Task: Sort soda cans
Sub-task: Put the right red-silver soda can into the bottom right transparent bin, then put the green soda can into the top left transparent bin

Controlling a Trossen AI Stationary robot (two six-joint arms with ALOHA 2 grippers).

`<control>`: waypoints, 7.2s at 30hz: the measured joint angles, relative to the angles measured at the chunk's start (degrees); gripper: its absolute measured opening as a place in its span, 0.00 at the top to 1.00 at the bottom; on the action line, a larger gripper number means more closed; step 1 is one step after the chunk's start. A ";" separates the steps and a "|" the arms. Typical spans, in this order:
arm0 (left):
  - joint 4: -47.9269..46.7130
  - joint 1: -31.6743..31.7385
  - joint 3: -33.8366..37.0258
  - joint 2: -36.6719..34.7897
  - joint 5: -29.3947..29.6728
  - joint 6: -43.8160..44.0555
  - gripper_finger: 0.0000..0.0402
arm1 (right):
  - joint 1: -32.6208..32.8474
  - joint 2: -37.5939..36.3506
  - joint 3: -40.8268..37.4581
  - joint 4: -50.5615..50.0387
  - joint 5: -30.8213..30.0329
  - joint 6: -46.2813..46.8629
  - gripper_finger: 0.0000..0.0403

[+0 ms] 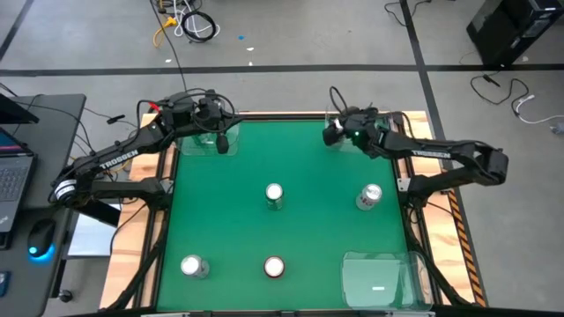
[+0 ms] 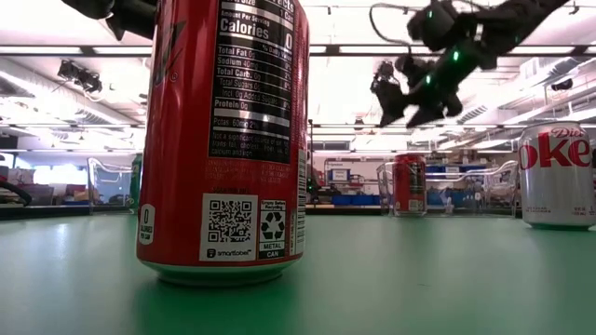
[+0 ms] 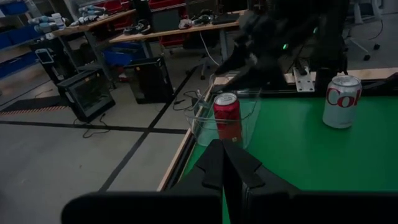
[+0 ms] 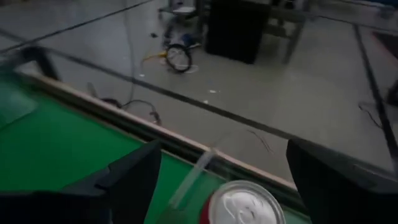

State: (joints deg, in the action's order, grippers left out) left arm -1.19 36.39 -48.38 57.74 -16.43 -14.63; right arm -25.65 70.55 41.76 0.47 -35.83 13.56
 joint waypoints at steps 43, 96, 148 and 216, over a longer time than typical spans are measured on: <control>-5.62 -0.05 -0.02 -0.02 -0.11 0.33 1.00 | 34.19 2.68 23.65 -87.49 30.58 26.20 0.05; -7.65 -0.07 -0.02 0.00 0.52 -0.07 1.00 | 50.46 17.47 54.18 -90.35 56.04 48.77 0.29; -7.80 -0.12 -0.02 0.02 0.76 0.51 1.00 | 86.68 23.73 27.39 -65.85 55.49 92.74 0.29; 14.38 -14.29 20.08 0.07 -13.69 7.13 1.00 | 45.05 10.96 17.76 -48.91 18.39 29.33 0.35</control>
State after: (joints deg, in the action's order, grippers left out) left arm 13.19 22.10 -28.30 57.80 -30.11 -7.50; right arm 19.40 81.52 59.52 -48.44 -17.44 42.89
